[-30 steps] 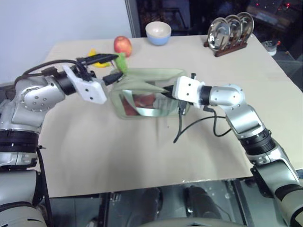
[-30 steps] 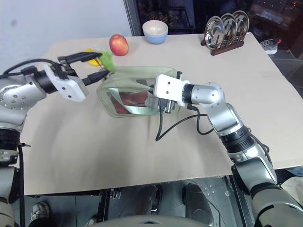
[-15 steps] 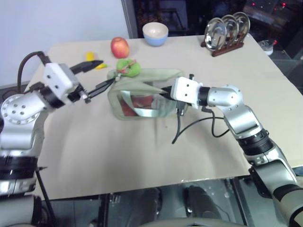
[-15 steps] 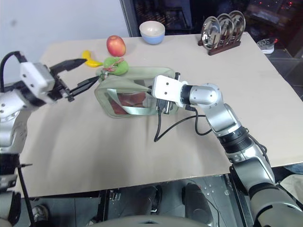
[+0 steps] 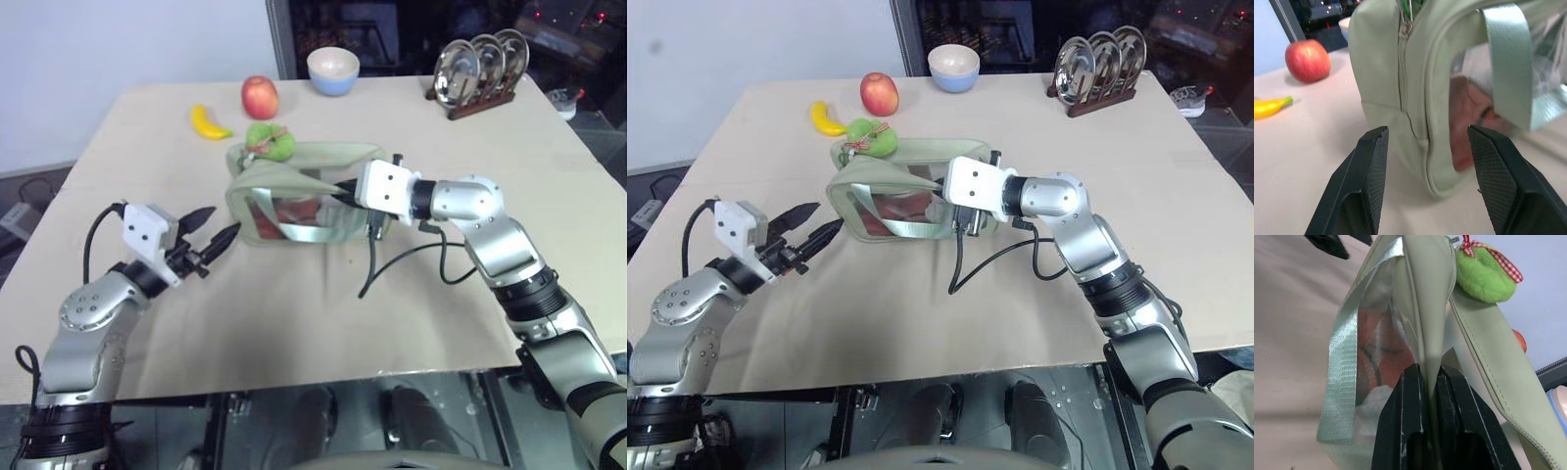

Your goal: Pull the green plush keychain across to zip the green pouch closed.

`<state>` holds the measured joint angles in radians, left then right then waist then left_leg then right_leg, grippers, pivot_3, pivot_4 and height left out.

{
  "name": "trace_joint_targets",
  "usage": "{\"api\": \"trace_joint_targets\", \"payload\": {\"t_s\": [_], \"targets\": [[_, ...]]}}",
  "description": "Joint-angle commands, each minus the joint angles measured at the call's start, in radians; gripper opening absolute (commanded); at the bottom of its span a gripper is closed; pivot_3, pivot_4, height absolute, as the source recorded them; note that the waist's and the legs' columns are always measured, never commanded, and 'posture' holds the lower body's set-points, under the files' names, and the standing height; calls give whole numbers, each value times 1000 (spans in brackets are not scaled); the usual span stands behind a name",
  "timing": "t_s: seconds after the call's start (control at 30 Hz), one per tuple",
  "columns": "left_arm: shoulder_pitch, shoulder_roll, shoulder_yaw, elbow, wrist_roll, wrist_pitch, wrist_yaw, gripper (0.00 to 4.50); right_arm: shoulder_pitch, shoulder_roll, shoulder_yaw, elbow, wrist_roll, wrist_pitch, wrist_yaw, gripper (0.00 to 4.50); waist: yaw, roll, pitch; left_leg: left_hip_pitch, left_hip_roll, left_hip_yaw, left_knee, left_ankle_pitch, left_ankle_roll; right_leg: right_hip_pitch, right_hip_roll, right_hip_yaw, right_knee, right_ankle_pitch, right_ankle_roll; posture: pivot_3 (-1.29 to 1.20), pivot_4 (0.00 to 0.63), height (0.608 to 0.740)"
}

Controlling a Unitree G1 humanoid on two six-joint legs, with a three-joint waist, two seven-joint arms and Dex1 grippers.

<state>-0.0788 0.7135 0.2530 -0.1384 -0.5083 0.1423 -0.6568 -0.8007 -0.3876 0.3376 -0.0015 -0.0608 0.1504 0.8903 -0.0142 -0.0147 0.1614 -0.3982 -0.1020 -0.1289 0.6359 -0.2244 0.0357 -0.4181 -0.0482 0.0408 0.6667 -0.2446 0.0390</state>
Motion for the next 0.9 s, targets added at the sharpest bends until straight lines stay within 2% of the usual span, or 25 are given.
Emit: {"api": "trace_joint_targets", "payload": {"t_s": [0.03, 0.07, 0.1, 0.17, 0.27, 0.3, 0.33, 0.37, 0.47, 0.6, 0.67, 0.8, 0.9], "targets": [[-29, -11, 2, 8, 24, 2, 2, 2634, -16, -5, -19, -27, 8, -4, 1, 0, -2, 0, 0, 0, 0, 1, 0, 0, 0, 0, 0, 0, 0, 0, 0, 0, 150, 740], [-42, -14, -10, 17, 40, -3, -1, 2634, -15, -6, -19, -27, 7, -5, 0, 0, -1, 0, 0, 0, 0, 1, 0, 0, 0, 0, 0, 0, 0, 0, 0, 0, 150, 740], [-55, -22, -17, 22, 49, -4, 2, 2252, -15, -7, -20, -28, 6, -4, -1, 0, -1, 0, 0, 0, 0, 1, 0, 0, 0, 0, 0, 0, 0, 0, 0, 0, 150, 740], [-75, -34, -28, 25, 61, -1, 3, 1855, -13, -8, -21, -30, 3, -4, -5, 0, 0, 0, 0, 0, 0, 1, 0, 0, 0, 0, 0, 0, -1, 0, 0, 0, 150, 740], [-84, -47, -32, 24, 77, -1, -1, 394, -11, -12, -21, -35, 7, 11, 0, 0, 0, 0, 0, 0, 0, 1, 0, 0, 0, 0, 0, 0, -1, 0, 0, 0, 150, 740], [-86, -50, -31, 24, 80, 0, -1, 68, -10, -14, -22, -38, 11, 16, 5, 0, -1, 0, 0, 0, 0, 1, 0, 0, 0, 0, 0, 0, -1, 0, 0, 0, 150, 740], [-87, -53, -29, 24, 82, -1, -3, 68, -10, -14, -27, -42, 20, 26, 9, 0, -1, 0, 0, 0, 0, 1, 0, 0, 0, 0, 0, 0, -1, 0, 0, 0, 150, 740], [-86, -56, -26, 23, 84, -2, -2, 0, -8, -16, -34, -53, 32, 38, 14, 842, -1, 0, 0, 0, 0, 1, 0, 0, 0, 0, 0, 0, -1, 0, 0, 0, 150, 740], [-84, -62, -27, 15, 99, -17, -6, 0, 0, -4, -95, -117, 102, 118, -7, 2112, 1, 0, 0, 0, 0, 1, 0, 0, 0, 0, 0, 0, -1, 0, 0, 0, 150, 740], [-86, -71, -27, 5, 119, -30, -4, 0, -38, 5, -171, -252, 265, 280, 19, 2112, 1, 0, 0, -1, 0, 0, 0, 0, 0, 0, 0, 0, -2, 0, 0, 0, 150, 740], [-88, -74, -26, 5, 125, -34, -4, 0, -92, 16, -172, -259, 280, 313, 4, 2112, 0, 0, 0, -2, 0, -1, 0, 0, 0, 0, 0, 0, -2, 0, 0, 0, 150, 740], [-92, -78, -24, 9, 138, -43, -7, 0, -217, 70, -89, -108, 140, 271, -105, 2112, -6, 0, 0, 0, 0, 0, -1, 0, 0, 0, 0, 0, -1, 0, 0, 0, 150, 740], [-91, -77, -31, 12, 159, -61, -12, 0, -295, 162, -79, 53, 143, 301, -142, 2112, -4, 0, 0, 0, 0, -1, -1, 0, 0, -1, 0, 0, 0, 0, 0, 0, 150, 740]]}}
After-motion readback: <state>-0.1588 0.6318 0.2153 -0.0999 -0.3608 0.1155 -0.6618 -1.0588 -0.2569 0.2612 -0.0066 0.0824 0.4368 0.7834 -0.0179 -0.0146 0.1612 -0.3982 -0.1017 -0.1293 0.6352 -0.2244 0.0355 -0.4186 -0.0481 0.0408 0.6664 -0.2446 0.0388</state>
